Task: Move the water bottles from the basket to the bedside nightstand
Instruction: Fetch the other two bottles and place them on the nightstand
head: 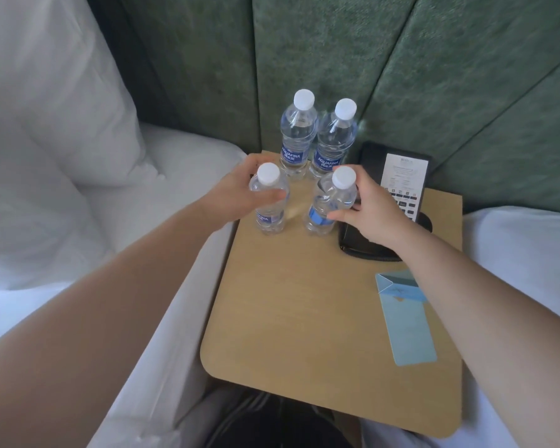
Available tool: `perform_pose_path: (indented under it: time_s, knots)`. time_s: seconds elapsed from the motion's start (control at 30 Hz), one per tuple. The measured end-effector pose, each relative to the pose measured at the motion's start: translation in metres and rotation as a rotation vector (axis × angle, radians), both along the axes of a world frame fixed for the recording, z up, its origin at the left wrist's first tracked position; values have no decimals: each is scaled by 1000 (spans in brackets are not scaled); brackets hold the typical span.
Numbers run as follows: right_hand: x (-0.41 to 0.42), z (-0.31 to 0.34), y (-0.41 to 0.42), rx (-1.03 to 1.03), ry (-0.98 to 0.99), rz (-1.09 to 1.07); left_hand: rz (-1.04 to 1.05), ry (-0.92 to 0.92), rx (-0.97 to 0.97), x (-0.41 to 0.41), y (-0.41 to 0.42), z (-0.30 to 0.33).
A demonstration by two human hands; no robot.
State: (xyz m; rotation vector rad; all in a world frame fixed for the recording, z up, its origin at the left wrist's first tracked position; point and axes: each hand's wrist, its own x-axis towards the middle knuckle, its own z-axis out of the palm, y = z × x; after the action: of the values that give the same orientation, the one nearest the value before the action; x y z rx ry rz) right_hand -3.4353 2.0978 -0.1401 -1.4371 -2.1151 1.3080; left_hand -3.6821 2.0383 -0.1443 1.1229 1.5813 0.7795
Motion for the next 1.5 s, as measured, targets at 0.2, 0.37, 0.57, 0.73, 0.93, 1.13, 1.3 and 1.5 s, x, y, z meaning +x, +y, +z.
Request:
perform_pose_path:
  time_s: [0.2,0.37,0.57,0.73,0.93,1.13,1.3,1.5]
  knots:
    - [7,7,10,31,-147,78,167,197,-7,11,4,-7]
    - [-3,8,1,-34,-19,-100,203,256,2,22,13,-8]
    - [0,18,5,-107,3,-59,211,228,-52,20,12,-7]
    - [-3,23,6,-62,-63,-34,202,231,-48,20,13,-5]
    - [-4,24,4,21,-95,65,212,228,-55,21,12,-6]
    - [-5,21,-1,-34,-69,-12,192,230,-86,21,12,-7]
    - [-11,18,-4,11,-51,-49,210,194,-96,22,12,-9]
    - [-15,8,-12,-2,-8,-155,238,206,-10,33,17,-8]
